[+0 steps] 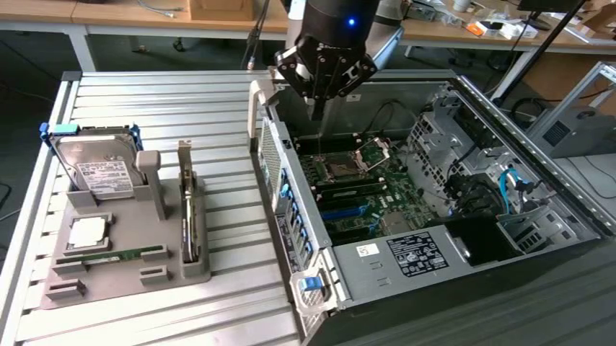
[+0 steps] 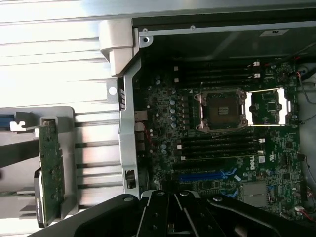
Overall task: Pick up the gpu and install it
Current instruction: 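Reach for the gpu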
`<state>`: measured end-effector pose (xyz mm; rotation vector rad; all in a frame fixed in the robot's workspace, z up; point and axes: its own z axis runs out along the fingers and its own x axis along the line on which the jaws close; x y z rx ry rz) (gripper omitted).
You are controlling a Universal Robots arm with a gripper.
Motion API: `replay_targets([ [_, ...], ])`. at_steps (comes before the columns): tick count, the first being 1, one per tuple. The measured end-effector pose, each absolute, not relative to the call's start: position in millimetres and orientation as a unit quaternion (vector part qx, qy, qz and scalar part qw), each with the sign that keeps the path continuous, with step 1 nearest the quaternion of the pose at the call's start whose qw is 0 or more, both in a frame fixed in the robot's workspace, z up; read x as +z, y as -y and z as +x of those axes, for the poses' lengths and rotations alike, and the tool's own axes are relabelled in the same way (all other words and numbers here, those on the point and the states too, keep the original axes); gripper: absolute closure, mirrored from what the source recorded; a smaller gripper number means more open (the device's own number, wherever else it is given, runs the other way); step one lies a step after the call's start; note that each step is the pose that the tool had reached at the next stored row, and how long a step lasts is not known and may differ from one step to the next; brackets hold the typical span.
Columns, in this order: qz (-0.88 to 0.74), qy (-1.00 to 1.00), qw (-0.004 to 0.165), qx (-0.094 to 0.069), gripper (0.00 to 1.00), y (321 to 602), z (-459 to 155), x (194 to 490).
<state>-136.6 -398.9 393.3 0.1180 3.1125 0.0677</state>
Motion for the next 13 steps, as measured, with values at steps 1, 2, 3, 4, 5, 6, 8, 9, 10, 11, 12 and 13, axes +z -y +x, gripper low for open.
replay_targets([
  [1,0.038,-0.999,0.013,0.022,0.89,398.9,-137.0,393.3],
  [2,0.038,-0.999,0.013,0.022,0.89,398.9,-137.3,393.3],
  [3,0.038,-0.999,0.013,0.022,0.89,398.9,-137.8,393.3],
  [4,0.038,-0.999,0.013,0.022,0.89,399.0,-138.2,393.3],
  [5,0.038,-0.999,0.013,0.022,0.89,398.9,-138.7,393.3],
  [6,0.038,-0.999,0.013,0.022,0.89,398.9,-139.1,393.3],
  [8,0.038,-0.999,0.013,0.022,0.89,398.9,-139.8,393.3],
  [9,0.038,-0.999,0.013,0.022,0.89,398.9,-140.2,393.3],
  [10,0.038,-0.999,0.013,0.022,0.89,398.9,-140.5,393.3],
  [11,0.038,-0.999,0.013,0.022,0.89,398.9,-141.2,393.3],
  [12,0.038,-0.999,0.013,0.022,0.89,398.9,-141.5,393.3],
  [13,0.038,-0.999,0.013,0.022,0.89,398.9,-141.9,393.3],
])
